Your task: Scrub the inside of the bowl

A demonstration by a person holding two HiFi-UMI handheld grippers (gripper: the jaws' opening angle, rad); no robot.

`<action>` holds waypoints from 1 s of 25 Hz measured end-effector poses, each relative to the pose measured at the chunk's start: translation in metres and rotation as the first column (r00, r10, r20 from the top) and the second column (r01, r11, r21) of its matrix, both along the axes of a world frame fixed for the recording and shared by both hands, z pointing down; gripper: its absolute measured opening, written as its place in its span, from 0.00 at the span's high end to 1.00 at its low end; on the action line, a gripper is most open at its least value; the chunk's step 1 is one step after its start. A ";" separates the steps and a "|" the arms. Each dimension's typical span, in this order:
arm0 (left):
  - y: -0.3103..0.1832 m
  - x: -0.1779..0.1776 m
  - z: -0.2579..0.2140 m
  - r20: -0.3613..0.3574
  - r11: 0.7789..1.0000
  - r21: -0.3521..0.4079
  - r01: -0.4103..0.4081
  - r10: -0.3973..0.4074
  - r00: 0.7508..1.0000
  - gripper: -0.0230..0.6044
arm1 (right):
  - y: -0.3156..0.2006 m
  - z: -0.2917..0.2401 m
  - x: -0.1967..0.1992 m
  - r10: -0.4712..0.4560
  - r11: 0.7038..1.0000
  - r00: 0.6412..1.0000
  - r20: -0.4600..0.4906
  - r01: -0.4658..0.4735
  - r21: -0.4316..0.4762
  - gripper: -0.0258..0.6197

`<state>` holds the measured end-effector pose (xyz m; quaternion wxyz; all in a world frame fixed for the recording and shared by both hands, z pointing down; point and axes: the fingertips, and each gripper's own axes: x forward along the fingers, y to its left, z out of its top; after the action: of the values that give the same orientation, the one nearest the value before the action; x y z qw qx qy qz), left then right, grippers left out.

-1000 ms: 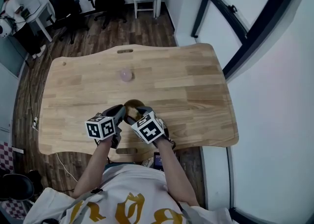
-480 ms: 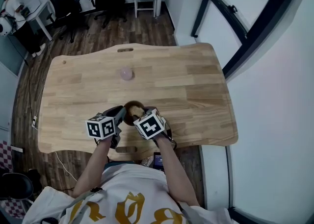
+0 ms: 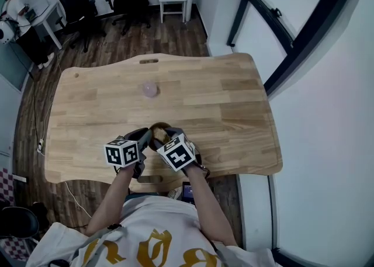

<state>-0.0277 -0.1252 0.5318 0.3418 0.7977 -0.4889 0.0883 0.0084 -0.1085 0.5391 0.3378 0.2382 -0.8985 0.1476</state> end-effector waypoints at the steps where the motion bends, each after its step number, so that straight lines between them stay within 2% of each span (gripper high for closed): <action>1: -0.001 -0.001 0.000 -0.001 1.000 -0.002 0.004 -0.004 1.000 0.89 | 0.002 0.002 -0.002 -0.027 1.000 1.000 0.005 0.027 -0.011 0.67; 5: -0.004 -0.004 0.001 -0.008 1.000 -0.009 0.014 -0.015 1.000 0.89 | 0.008 0.002 -0.003 -0.097 0.995 0.995 -0.001 0.097 -0.034 0.67; 10: -0.008 -0.006 0.006 0.014 1.000 -0.021 0.018 -0.018 1.000 0.89 | 0.011 0.014 0.004 -0.125 0.986 0.991 -0.046 0.119 -0.119 0.68; 15: -0.010 -0.007 0.012 0.042 0.999 -0.029 0.014 -0.012 0.999 0.89 | 0.013 0.025 0.005 -0.143 0.982 0.985 -0.094 0.129 -0.138 0.67; 22: -0.013 -0.001 0.016 0.065 0.999 -0.037 -0.002 0.004 0.998 0.89 | 0.002 0.029 0.015 -0.067 0.992 0.989 -0.132 0.052 -0.117 0.67; 25: -0.014 0.002 0.017 0.057 0.999 -0.046 -0.009 0.012 0.998 0.89 | -0.013 0.027 0.023 -0.006 0.998 0.990 -0.144 -0.004 -0.068 0.68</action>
<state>-0.0256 -0.1397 0.5483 0.3456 0.7893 -0.4921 0.1240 0.0310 -0.1216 0.5662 0.4100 0.2361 -0.8663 0.1601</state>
